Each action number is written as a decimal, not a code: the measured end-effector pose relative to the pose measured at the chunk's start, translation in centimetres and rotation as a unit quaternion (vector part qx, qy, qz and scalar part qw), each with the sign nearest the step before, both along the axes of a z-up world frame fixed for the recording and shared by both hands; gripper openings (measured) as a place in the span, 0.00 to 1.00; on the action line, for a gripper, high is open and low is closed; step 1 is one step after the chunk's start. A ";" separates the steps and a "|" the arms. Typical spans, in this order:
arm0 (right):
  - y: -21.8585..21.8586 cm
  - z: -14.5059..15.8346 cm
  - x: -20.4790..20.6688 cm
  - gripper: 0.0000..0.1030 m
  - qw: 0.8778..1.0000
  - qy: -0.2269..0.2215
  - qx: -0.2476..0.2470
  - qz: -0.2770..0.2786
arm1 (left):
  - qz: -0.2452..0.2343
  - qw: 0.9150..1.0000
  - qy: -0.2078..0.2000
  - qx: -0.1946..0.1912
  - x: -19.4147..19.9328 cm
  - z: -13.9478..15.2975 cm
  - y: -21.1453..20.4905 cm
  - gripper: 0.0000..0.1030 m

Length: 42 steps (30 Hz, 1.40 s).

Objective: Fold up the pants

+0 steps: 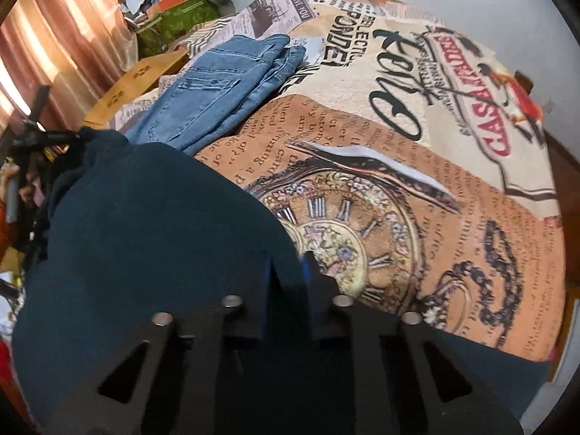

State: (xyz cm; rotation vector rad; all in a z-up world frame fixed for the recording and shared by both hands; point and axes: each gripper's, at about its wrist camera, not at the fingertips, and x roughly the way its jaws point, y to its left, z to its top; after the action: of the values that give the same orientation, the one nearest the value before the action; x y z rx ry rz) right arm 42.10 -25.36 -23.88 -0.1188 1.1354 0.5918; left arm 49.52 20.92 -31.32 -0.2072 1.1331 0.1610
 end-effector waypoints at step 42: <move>-0.2 11.6 -11.3 0.09 0.986 -0.146 0.048 -0.064 | -0.070 0.995 -0.068 0.024 -15.9 12.6 2.1 0.12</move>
State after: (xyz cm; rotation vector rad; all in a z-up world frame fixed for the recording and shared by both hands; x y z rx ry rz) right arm 30.78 -25.53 -12.25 -0.0467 0.8220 0.4960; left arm 33.63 22.99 -18.73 -0.0951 1.0025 0.0491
